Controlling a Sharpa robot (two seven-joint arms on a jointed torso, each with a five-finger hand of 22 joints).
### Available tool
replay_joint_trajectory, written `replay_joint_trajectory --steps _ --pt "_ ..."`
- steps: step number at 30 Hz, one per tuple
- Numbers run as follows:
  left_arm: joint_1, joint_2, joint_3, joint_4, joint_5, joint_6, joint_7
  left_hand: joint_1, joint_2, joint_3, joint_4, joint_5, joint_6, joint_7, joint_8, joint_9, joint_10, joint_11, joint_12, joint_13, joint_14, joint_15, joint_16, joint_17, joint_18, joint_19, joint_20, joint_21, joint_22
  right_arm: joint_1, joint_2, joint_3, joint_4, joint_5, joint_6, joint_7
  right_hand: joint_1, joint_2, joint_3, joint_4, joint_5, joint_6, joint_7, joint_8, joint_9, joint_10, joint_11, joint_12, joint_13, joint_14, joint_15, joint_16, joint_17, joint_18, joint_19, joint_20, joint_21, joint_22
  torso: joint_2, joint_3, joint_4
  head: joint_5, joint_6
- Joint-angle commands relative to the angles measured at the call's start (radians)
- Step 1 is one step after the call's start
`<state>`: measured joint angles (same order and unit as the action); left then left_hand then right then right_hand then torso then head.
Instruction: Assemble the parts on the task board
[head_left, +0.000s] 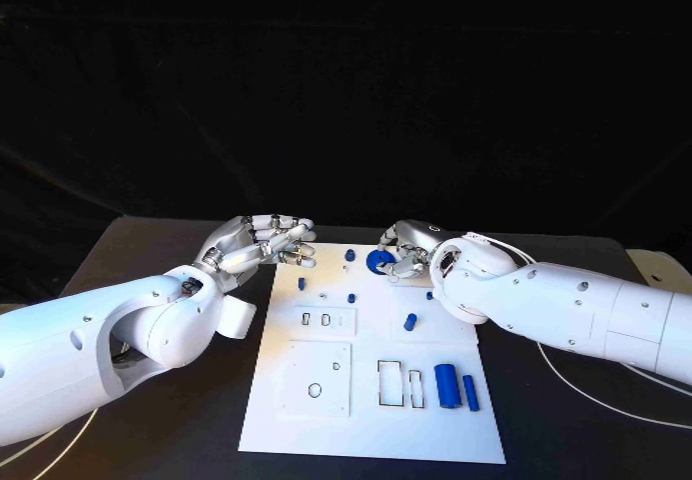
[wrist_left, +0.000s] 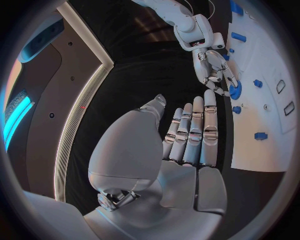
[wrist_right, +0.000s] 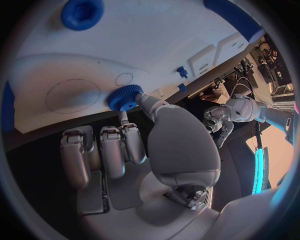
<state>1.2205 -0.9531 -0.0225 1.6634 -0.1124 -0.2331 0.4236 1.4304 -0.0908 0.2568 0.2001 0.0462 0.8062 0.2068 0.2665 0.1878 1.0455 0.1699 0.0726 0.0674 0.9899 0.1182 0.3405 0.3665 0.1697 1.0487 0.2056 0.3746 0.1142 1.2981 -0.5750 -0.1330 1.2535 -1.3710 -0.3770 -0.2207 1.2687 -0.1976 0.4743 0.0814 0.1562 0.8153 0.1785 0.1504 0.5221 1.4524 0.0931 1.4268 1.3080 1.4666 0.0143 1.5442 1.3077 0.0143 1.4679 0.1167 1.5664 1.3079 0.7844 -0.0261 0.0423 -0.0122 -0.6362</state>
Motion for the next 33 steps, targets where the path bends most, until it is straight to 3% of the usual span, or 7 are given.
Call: replay_joint_trajectory --steps 1,10,15,22,27,33 --pt "0.001 0.001 0.001 0.001 0.003 0.016 0.004 -0.001 0.007 0.007 -0.001 0.004 0.002 0.029 -0.004 -0.001 0.002 0.005 -0.004 0.002 -0.005 0.001 -0.004 0.001 0.011 -0.004 0.000 -0.003 -0.001 -0.005 -0.003 -0.003 -0.002 0.000 0.039 0.003 -0.008 -0.002 -0.002 0.004 0.015 -0.006 0.000 -0.005 -0.002 -0.010 -0.001 -0.006 0.124 0.090 0.004 0.002 0.205 -0.014 0.103 0.007 0.004 0.263 0.000 0.0000 -0.0005 0.001 -0.001" --pt "0.000 0.001 0.001 0.000 0.003 0.014 0.004 -0.001 0.007 0.007 -0.001 0.004 0.002 0.029 -0.004 -0.001 0.002 0.005 -0.004 0.002 -0.005 0.001 -0.004 0.001 0.011 -0.004 0.000 -0.003 -0.001 -0.005 -0.004 -0.003 -0.005 0.008 0.054 0.006 -0.003 0.001 0.003 0.002 0.042 -0.003 0.001 -0.003 -0.001 -0.010 0.000 -0.006 0.124 0.090 0.004 0.002 0.206 -0.014 0.103 0.008 0.004 0.263 0.000 -0.0003 0.0003 0.000 -0.002" --pt "0.000 0.001 0.001 0.000 0.003 0.013 0.003 -0.002 0.008 0.007 0.000 0.004 0.002 0.029 -0.005 -0.001 0.001 0.005 -0.004 0.002 -0.005 0.001 -0.004 0.003 0.011 -0.004 0.000 -0.002 -0.001 -0.006 -0.002 -0.003 -0.006 0.007 0.048 0.000 0.011 0.016 0.023 -0.007 0.042 0.024 0.001 0.012 0.004 -0.006 -0.001 -0.002 0.127 0.090 0.004 0.003 0.206 -0.014 0.103 0.008 0.004 0.263 0.000 -0.0004 0.0008 0.000 -0.003" --pt "0.000 0.001 0.000 0.000 0.003 0.012 0.002 -0.002 0.008 0.007 0.000 0.004 0.002 0.029 -0.005 -0.001 0.001 0.005 -0.004 0.002 -0.005 0.001 -0.004 0.003 0.011 -0.004 0.000 -0.002 -0.001 -0.006 0.002 -0.003 -0.004 -0.015 0.011 -0.010 0.016 0.033 0.042 -0.013 0.029 0.069 -0.011 0.038 0.014 0.002 -0.011 0.006 0.134 0.090 -0.003 0.003 0.206 -0.014 0.103 0.002 0.004 0.263 0.000 -0.0005 0.0003 0.000 -0.003" --pt "0.000 0.001 0.000 0.000 0.003 0.012 0.002 -0.002 0.008 0.007 0.000 0.004 0.002 0.029 -0.005 -0.001 0.001 0.005 -0.004 0.002 -0.005 0.001 -0.004 0.003 0.011 -0.004 0.000 -0.002 -0.001 -0.006 0.005 -0.003 0.000 -0.053 -0.012 -0.023 -0.006 0.026 0.036 -0.006 -0.019 0.075 -0.015 0.044 0.016 0.005 -0.015 0.008 0.136 0.090 -0.008 0.002 0.205 -0.014 0.103 -0.002 0.004 0.263 0.000 -0.0006 0.0005 0.000 -0.003" --pt "0.000 0.001 0.000 -0.001 0.004 0.012 0.002 -0.003 0.010 0.008 0.001 0.004 0.003 0.029 -0.005 -0.001 0.002 0.005 -0.004 0.002 -0.005 0.001 -0.005 0.005 0.011 -0.004 0.000 -0.002 -0.001 -0.007 0.003 -0.003 0.013 -0.084 -0.041 -0.028 -0.007 0.026 0.035 -0.005 -0.021 0.074 -0.015 0.044 0.016 0.005 -0.015 0.008 0.136 0.090 -0.008 0.002 0.205 -0.014 0.103 -0.003 0.004 0.263 0.000 -0.0008 0.0005 0.001 -0.004"
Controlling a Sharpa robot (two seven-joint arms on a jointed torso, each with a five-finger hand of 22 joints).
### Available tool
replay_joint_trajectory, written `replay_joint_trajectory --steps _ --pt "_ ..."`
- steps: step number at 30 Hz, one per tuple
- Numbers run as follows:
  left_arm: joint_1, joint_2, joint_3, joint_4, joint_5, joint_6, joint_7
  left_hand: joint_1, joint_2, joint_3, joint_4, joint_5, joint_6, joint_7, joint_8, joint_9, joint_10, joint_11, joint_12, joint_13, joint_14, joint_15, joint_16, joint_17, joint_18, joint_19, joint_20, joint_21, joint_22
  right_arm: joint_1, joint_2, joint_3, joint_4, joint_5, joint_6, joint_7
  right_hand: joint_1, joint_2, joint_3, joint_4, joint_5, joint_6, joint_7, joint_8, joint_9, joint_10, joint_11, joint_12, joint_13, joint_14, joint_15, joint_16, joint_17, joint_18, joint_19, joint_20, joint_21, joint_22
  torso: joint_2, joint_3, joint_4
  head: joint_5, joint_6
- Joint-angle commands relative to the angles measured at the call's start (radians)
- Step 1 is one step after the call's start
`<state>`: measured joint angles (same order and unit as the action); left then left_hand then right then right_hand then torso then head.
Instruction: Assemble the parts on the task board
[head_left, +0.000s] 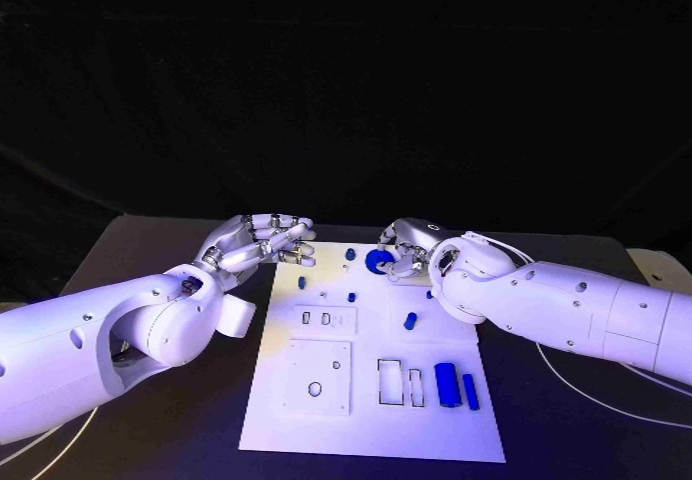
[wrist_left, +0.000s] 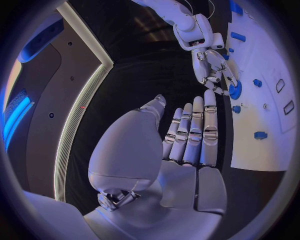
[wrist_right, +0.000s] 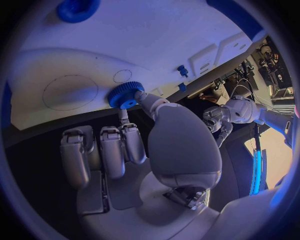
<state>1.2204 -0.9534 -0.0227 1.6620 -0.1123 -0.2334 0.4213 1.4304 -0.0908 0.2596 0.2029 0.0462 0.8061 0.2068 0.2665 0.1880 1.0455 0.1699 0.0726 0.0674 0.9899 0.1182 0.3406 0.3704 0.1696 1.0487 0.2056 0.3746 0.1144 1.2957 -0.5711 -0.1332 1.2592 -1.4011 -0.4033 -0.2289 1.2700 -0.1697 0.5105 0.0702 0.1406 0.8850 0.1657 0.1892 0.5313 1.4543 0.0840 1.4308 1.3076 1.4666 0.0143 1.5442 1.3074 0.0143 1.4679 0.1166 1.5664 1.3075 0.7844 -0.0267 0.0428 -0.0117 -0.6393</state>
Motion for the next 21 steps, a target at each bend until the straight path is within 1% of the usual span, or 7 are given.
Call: replay_joint_trajectory --steps 1,7,12,13,16,19,21 --pt "0.001 0.001 0.001 0.000 0.004 0.012 0.004 -0.003 0.012 0.006 0.000 0.004 0.003 0.029 -0.005 -0.001 0.002 0.005 -0.004 0.002 -0.005 0.001 -0.005 0.002 0.012 -0.004 0.000 -0.002 -0.001 -0.005 -0.001 -0.003 0.011 -0.060 -0.022 -0.021 -0.008 -0.003 -0.001 0.006 -0.006 0.004 -0.002 0.005 0.007 0.003 -0.006 0.004 0.137 0.090 -0.008 0.002 0.205 -0.014 0.103 -0.003 0.004 0.263 0.000 0.0000 0.0000 0.000 -0.001" --pt "0.001 0.001 0.001 -0.002 0.004 0.013 0.003 -0.003 0.016 0.008 0.000 0.004 0.004 0.028 -0.006 -0.001 0.003 0.005 -0.004 0.002 -0.005 0.001 -0.005 0.003 0.012 -0.004 0.000 -0.002 -0.002 -0.005 -0.009 -0.002 0.040 -0.088 -0.060 -0.025 -0.011 -0.006 -0.003 0.007 -0.008 0.003 -0.002 0.005 0.007 0.005 -0.006 0.005 0.138 0.090 -0.008 0.003 0.206 -0.014 0.103 -0.003 0.004 0.263 0.000 0.0008 -0.0003 0.003 0.000" --pt "0.000 0.001 0.000 -0.003 0.004 0.012 0.003 -0.002 0.017 0.009 0.000 0.004 0.004 0.028 -0.006 -0.002 0.003 0.005 -0.004 0.002 -0.005 0.001 -0.005 0.003 0.012 -0.004 0.000 -0.002 -0.002 -0.003 -0.028 0.005 0.092 -0.099 -0.073 -0.035 -0.012 -0.006 -0.003 0.007 -0.006 0.003 -0.002 0.004 0.006 0.006 -0.006 0.007 0.139 0.090 -0.008 0.002 0.206 -0.014 0.103 -0.003 0.004 0.263 0.000 -0.0005 0.0003 0.004 0.000" --pt "0.000 0.001 0.000 -0.003 0.004 0.012 0.002 -0.001 0.019 0.011 0.000 0.005 0.004 0.028 -0.006 -0.002 0.003 0.005 -0.004 0.002 -0.005 0.000 -0.006 0.004 0.012 -0.004 0.000 -0.002 -0.002 -0.002 -0.036 0.007 0.113 -0.101 -0.074 -0.040 -0.012 -0.006 -0.003 0.007 -0.006 0.002 -0.002 0.004 0.006 0.006 -0.006 0.007 0.139 0.090 -0.008 0.002 0.206 -0.014 0.103 -0.003 0.004 0.263 0.000 -0.0003 0.0004 0.005 -0.001" --pt "0.000 -0.001 0.000 -0.002 0.004 0.012 0.001 -0.001 0.019 0.011 0.000 0.005 0.004 0.028 -0.006 -0.002 0.003 0.005 -0.004 0.002 -0.005 0.000 -0.006 0.004 0.012 -0.004 0.000 -0.002 -0.002 0.001 -0.047 0.011 0.152 -0.109 -0.078 -0.049 -0.012 -0.007 -0.002 0.007 -0.002 0.000 -0.002 0.003 0.006 0.006 -0.006 0.007 0.139 0.090 -0.008 0.003 0.206 -0.014 0.103 -0.003 0.004 0.263 0.001 0.0004 -0.0022 0.008 -0.002" --pt "0.000 -0.001 0.000 -0.002 0.004 0.011 0.001 -0.001 0.019 0.011 0.000 0.005 0.004 0.028 -0.006 -0.002 0.003 0.005 -0.004 0.002 -0.005 0.000 -0.006 0.004 0.012 -0.004 0.000 -0.002 -0.002 0.003 -0.049 0.013 0.181 -0.122 -0.081 -0.057 -0.012 -0.007 -0.002 0.007 0.001 -0.001 -0.002 0.002 0.006 0.007 -0.006 0.007 0.139 0.090 -0.008 0.003 0.206 -0.014 0.103 -0.004 0.004 0.263 0.001 0.0000 -0.0036 0.008 -0.002" --pt "0.000 0.000 0.000 -0.002 0.004 0.010 0.000 0.001 0.020 0.012 -0.001 0.005 0.004 0.028 -0.007 -0.002 0.003 0.005 -0.004 0.002 -0.005 0.000 -0.006 0.005 0.012 -0.004 0.000 -0.001 -0.002 0.004 -0.045 0.014 0.190 -0.130 -0.082 -0.062 -0.012 -0.007 -0.002 0.007 0.002 -0.001 -0.002 0.002 0.005 0.006 -0.006 0.007 0.139 0.090 -0.008 0.003 0.206 -0.014 0.103 -0.004 0.004 0.263 0.001 -0.0006 -0.0015 0.008 -0.003"
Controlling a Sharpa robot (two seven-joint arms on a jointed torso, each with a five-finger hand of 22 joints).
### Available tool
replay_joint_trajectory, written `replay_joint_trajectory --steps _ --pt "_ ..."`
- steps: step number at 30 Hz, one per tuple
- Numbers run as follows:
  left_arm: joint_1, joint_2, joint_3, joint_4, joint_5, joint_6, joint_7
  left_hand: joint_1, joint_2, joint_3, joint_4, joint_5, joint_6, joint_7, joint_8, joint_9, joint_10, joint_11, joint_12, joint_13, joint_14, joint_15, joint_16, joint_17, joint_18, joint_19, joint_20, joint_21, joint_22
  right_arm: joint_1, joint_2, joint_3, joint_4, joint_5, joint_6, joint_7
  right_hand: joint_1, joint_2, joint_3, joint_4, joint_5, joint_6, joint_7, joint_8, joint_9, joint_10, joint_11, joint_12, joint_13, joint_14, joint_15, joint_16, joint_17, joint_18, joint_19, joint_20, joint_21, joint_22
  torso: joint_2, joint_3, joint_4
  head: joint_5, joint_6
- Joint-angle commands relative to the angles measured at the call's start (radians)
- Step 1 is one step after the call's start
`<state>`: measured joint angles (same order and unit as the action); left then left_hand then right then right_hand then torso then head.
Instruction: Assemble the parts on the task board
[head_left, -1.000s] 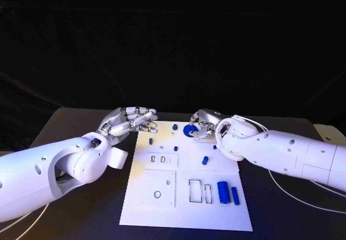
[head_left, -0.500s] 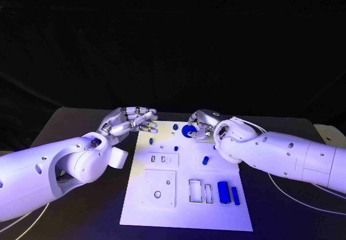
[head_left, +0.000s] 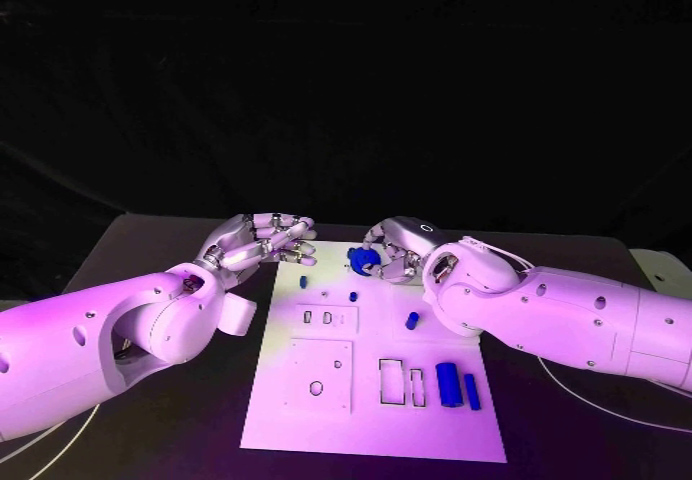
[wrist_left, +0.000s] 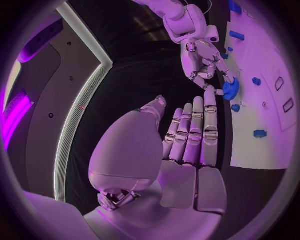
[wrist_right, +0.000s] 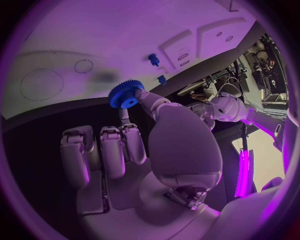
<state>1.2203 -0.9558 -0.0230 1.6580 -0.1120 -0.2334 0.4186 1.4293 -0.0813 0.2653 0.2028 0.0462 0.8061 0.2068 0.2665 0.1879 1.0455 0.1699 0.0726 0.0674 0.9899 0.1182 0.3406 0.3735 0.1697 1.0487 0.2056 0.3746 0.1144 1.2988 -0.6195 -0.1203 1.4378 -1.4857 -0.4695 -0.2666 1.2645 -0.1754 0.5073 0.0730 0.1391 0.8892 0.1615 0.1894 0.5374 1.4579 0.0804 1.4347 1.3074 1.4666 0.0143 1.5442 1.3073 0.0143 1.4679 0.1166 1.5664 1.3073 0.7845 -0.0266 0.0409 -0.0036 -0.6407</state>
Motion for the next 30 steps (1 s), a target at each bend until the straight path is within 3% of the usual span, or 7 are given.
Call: replay_joint_trajectory --steps 1,7,10,17,30 --pt "0.000 0.002 0.000 0.002 0.003 0.010 0.002 0.002 0.010 0.007 -0.001 0.005 0.004 0.028 -0.007 -0.002 0.003 0.005 -0.004 0.002 -0.005 0.000 -0.006 0.002 0.012 -0.004 0.000 -0.001 -0.002 0.001 0.007 0.001 0.014 -0.050 -0.017 -0.027 -0.006 -0.001 0.002 0.004 0.003 -0.005 0.002 0.002 -0.001 0.003 -0.003 0.003 0.139 0.090 -0.008 0.003 0.207 -0.014 0.103 -0.004 0.004 0.263 0.000 -0.0008 0.0003 0.000 -0.001" --pt "0.000 0.005 0.000 0.000 0.003 0.009 0.001 0.004 0.011 0.008 -0.002 0.004 0.005 0.028 -0.007 -0.002 0.003 0.005 -0.004 0.002 -0.005 0.000 -0.006 0.002 0.012 -0.004 0.000 -0.001 -0.002 0.001 0.030 0.001 0.017 -0.065 -0.023 -0.033 -0.007 -0.001 0.002 0.004 0.004 -0.006 0.002 0.001 -0.001 0.004 -0.002 0.004 0.140 0.090 -0.008 0.003 0.207 -0.014 0.103 -0.004 0.004 0.263 0.001 -0.0014 0.0039 -0.002 -0.003" --pt "0.000 0.005 0.000 -0.001 0.003 0.008 0.001 0.004 0.011 0.008 -0.002 0.004 0.005 0.028 -0.007 -0.002 0.003 0.005 -0.004 0.002 -0.005 0.000 -0.006 0.002 0.012 -0.004 0.000 -0.001 -0.002 0.000 0.043 0.000 0.013 -0.069 -0.026 -0.034 -0.007 -0.001 0.002 0.004 0.005 -0.006 0.002 0.001 -0.001 0.003 -0.002 0.003 0.139 0.090 -0.008 0.003 0.206 -0.014 0.103 -0.004 0.004 0.263 0.000 -0.0009 0.0024 -0.001 -0.003" --pt "0.000 0.008 -0.001 -0.001 0.003 0.009 0.002 0.004 0.011 0.008 -0.002 0.004 0.005 0.028 -0.007 -0.002 0.003 0.005 -0.004 0.002 -0.005 0.000 -0.006 0.002 0.012 -0.004 0.000 -0.001 -0.002 -0.005 0.087 -0.004 -0.026 -0.070 -0.023 -0.038 -0.007 0.000 0.003 0.004 0.008 -0.007 0.002 0.001 -0.001 0.003 -0.002 0.003 0.139 0.090 -0.009 0.003 0.206 -0.014 0.103 -0.004 0.004 0.263 0.000 -0.0008 0.0048 -0.002 -0.003" --pt "0.000 0.007 -0.001 -0.001 0.003 0.006 0.005 0.004 0.011 0.008 -0.002 0.004 0.005 0.028 -0.007 -0.002 0.003 0.005 -0.004 0.002 -0.005 0.000 -0.006 0.002 0.012 -0.004 0.000 -0.001 -0.002 -0.015 0.116 -0.011 -0.077 -0.058 -0.001 -0.041 -0.007 0.000 0.003 0.004 0.009 -0.008 0.002 0.000 -0.001 0.002 -0.002 0.002 0.139 0.090 -0.009 0.003 0.207 -0.014 0.103 -0.004 0.004 0.263 0.000 0.0001 0.0014 0.002 -0.009"
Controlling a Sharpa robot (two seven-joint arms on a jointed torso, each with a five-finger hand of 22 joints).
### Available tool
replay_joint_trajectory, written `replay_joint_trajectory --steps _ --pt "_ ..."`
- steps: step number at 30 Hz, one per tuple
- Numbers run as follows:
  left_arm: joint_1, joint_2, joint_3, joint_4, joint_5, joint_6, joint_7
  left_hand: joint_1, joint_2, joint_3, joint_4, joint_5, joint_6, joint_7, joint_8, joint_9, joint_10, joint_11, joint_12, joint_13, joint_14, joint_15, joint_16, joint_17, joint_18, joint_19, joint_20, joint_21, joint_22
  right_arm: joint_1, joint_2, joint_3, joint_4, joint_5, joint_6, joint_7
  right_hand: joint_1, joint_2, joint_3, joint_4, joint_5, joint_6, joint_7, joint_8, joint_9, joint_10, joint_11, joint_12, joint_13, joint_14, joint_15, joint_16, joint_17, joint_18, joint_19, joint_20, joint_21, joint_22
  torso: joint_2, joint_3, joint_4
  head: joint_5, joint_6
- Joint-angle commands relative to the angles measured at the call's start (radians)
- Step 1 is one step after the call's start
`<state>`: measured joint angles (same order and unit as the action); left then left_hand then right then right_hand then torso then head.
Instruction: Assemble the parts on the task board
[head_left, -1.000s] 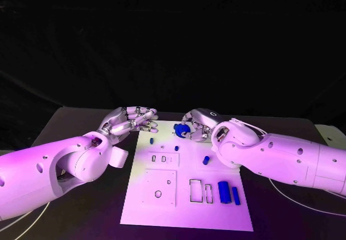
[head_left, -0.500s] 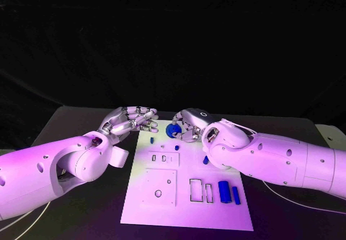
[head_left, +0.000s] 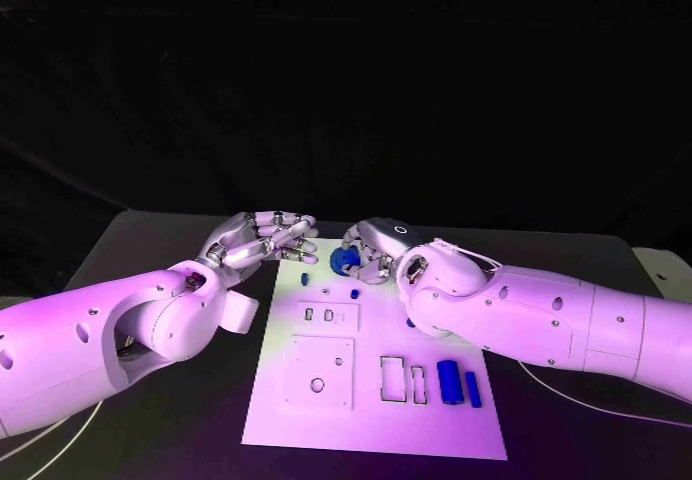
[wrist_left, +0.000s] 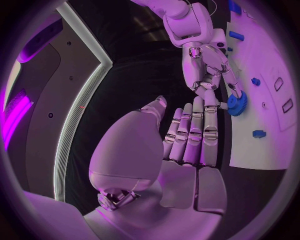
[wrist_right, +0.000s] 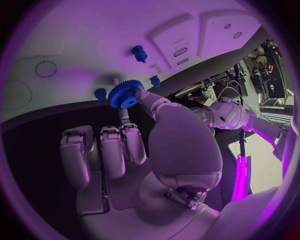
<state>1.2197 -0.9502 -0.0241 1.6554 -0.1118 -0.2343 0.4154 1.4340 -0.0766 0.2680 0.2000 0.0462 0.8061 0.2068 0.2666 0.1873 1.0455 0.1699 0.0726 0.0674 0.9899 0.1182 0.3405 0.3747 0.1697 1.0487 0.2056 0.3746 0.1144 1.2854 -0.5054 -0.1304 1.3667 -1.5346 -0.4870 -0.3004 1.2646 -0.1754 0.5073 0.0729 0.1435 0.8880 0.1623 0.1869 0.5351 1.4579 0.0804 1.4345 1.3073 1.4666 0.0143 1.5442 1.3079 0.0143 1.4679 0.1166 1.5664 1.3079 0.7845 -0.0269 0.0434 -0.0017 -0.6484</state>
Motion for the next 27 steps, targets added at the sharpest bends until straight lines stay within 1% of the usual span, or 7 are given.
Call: replay_joint_trajectory --steps 1,6,14,17,20,27 --pt "0.000 0.002 0.000 0.002 0.003 0.007 0.008 -0.001 0.007 0.005 0.001 0.004 0.005 0.028 -0.007 -0.001 0.003 0.005 -0.004 0.002 -0.005 0.000 -0.006 0.001 0.012 -0.004 0.000 -0.001 -0.002 -0.003 0.002 -0.001 -0.008 -0.009 0.018 -0.007 -0.007 0.000 0.003 0.004 0.004 -0.007 0.002 0.003 0.001 0.002 -0.002 0.002 0.139 0.090 -0.009 0.003 0.206 -0.014 0.103 -0.004 0.004 0.263 0.000 0.0005 -0.0011 0.000 -0.001" --pt "0.000 0.000 0.000 0.002 0.003 0.006 0.008 -0.001 0.007 0.005 0.001 0.004 0.005 0.028 -0.007 -0.001 0.003 0.005 -0.004 0.002 -0.005 0.000 -0.006 0.001 0.012 -0.004 0.000 -0.001 -0.002 -0.005 0.002 -0.003 -0.021 -0.008 0.026 -0.008 -0.007 0.000 0.003 0.004 0.004 -0.007 0.002 0.003 0.001 0.002 -0.002 0.002 0.139 0.090 -0.009 0.003 0.206 -0.014 0.103 -0.004 0.004 0.263 0.000 0.0010 -0.0013 0.000 -0.002" --pt "0.000 0.000 0.000 0.003 0.003 0.007 0.008 -0.001 0.007 0.005 0.001 0.004 0.005 0.028 -0.007 -0.001 0.003 0.005 -0.004 0.002 -0.005 0.000 -0.006 0.001 0.012 -0.004 0.000 -0.001 -0.002 -0.005 0.006 -0.004 -0.038 -0.009 0.034 -0.009 -0.006 0.000 0.004 0.004 0.008 -0.009 0.002 0.002 0.000 0.002 -0.002 0.002 0.138 0.091 -0.008 0.003 0.206 -0.014 0.103 -0.004 0.004 0.263 0.000 0.0001 -0.0011 -0.003 -0.005" --pt "0.000 0.000 0.000 0.002 0.003 0.007 0.008 -0.001 0.007 0.005 0.001 0.004 0.005 0.028 -0.007 -0.001 0.003 0.005 -0.004 0.002 -0.005 0.000 -0.006 0.001 0.012 -0.004 0.000 -0.001 -0.002 -0.006 0.010 -0.004 -0.043 -0.009 0.035 -0.009 -0.006 0.000 0.004 0.004 0.008 -0.009 0.002 0.002 0.000 0.002 -0.002 0.002 0.138 0.091 -0.008 0.003 0.206 -0.014 0.103 -0.004 0.004 0.263 0.000 0.0004 -0.0007 -0.004 -0.005" --pt "0.000 0.000 0.000 0.002 0.003 0.006 0.008 -0.001 0.007 0.005 0.001 0.004 0.005 0.028 -0.007 -0.001 0.003 0.005 -0.004 0.002 -0.005 0.000 -0.006 0.001 0.012 -0.004 0.000 -0.001 -0.002 -0.007 0.014 -0.004 -0.046 -0.009 0.035 -0.009 -0.006 0.000 0.005 0.004 0.009 -0.009 0.002 0.001 0.000 0.002 -0.002 0.001 0.138 0.091 -0.008 0.003 0.207 -0.014 0.103 -0.004 0.004 0.263 0.000 0.0008 0.0001 -0.004 -0.006" --pt "0.000 0.001 0.000 0.001 0.003 0.006 0.007 -0.001 0.007 0.005 0.001 0.004 0.005 0.028 -0.007 -0.001 0.003 0.005 -0.004 0.002 -0.005 0.000 -0.006 0.001 0.012 -0.004 0.000 -0.001 -0.002 -0.008 0.019 -0.005 -0.044 -0.008 0.038 -0.006 -0.009 -0.004 0.003 0.004 0.010 -0.015 0.004 -0.002 -0.001 0.001 0.000 0.001 0.137 0.091 -0.008 0.003 0.207 -0.014 0.103 -0.004 0.004 0.263 -0.001 0.0000 -0.0009 -0.004 -0.008"
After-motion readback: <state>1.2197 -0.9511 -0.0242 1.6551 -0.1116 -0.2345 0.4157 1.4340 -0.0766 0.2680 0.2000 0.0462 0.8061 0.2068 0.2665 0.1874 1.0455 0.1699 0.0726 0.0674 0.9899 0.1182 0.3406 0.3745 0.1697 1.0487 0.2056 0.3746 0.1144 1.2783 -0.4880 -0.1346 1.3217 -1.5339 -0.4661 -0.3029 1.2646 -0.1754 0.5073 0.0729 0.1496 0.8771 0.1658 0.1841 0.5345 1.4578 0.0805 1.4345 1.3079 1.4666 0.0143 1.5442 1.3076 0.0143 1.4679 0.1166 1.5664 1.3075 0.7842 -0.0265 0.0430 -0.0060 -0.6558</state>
